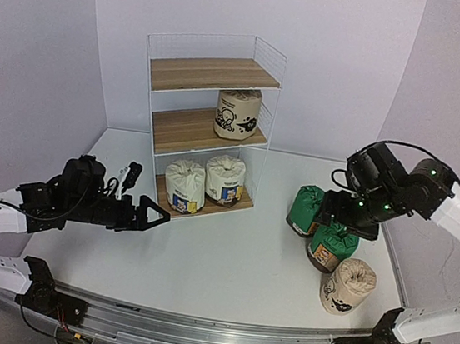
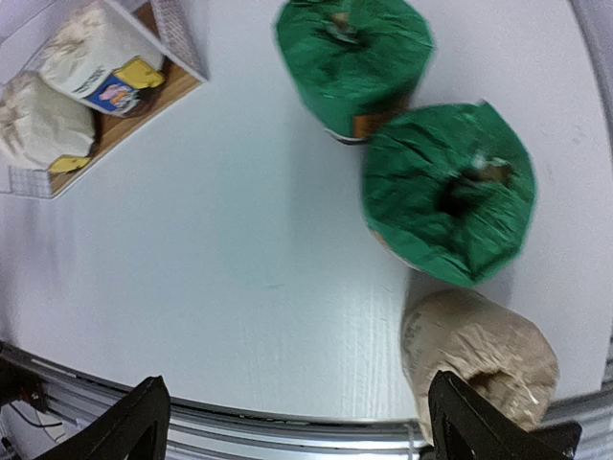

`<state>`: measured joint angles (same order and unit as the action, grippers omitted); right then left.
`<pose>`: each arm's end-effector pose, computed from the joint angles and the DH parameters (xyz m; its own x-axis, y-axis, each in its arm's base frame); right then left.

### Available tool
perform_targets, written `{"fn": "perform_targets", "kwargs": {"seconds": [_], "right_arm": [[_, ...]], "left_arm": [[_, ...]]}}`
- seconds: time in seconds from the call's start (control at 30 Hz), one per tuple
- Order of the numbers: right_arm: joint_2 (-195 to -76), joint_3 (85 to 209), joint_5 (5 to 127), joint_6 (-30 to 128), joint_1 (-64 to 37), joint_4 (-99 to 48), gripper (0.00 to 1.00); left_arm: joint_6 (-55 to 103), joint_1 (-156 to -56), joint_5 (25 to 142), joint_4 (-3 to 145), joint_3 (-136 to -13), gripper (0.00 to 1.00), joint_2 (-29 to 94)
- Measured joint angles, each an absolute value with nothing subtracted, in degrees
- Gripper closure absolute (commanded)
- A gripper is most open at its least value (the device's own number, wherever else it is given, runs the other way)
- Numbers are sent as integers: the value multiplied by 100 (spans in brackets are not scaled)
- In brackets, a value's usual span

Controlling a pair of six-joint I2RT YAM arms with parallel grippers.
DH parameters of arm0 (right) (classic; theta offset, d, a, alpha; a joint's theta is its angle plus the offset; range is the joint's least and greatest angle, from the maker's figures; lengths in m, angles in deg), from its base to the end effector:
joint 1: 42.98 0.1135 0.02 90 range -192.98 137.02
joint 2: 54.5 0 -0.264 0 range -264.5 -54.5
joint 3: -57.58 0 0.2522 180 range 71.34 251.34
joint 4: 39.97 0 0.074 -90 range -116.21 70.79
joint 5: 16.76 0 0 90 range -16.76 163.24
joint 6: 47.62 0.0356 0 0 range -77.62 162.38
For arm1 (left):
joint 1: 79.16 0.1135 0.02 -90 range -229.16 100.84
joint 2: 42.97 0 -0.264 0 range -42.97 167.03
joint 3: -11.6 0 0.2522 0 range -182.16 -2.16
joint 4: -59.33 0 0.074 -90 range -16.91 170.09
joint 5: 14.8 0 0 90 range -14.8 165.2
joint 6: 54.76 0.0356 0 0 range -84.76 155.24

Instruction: Place and organize the paper towels onto the shelf

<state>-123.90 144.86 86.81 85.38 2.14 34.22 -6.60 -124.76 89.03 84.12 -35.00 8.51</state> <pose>0.1664 0.1552 0.3477 -0.8365 0.0995 -0.5388 -0.0362 0.9712 0.2355 0.1347 -0.1497 0.2449 -0.8177 -0.0907 -0.5684 0.3941 0.6315 -0.6678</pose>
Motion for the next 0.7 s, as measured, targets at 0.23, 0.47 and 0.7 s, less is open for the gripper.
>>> {"fn": "perform_targets", "kwargs": {"seconds": [0.23,0.47,0.7], "right_arm": [[-11428,13949,9023,9346,-490,4644,13],[-11074,12914,8930,9500,-1438,4903,19],[-10601,12174,8580,9611,-1719,5023,29]], "left_arm": [[-654,-12476,9042,8399,-3500,0,972],[-614,-12476,9162,8390,-3500,0,1080],[-561,-12476,9217,8296,-3463,0,1162]]}}
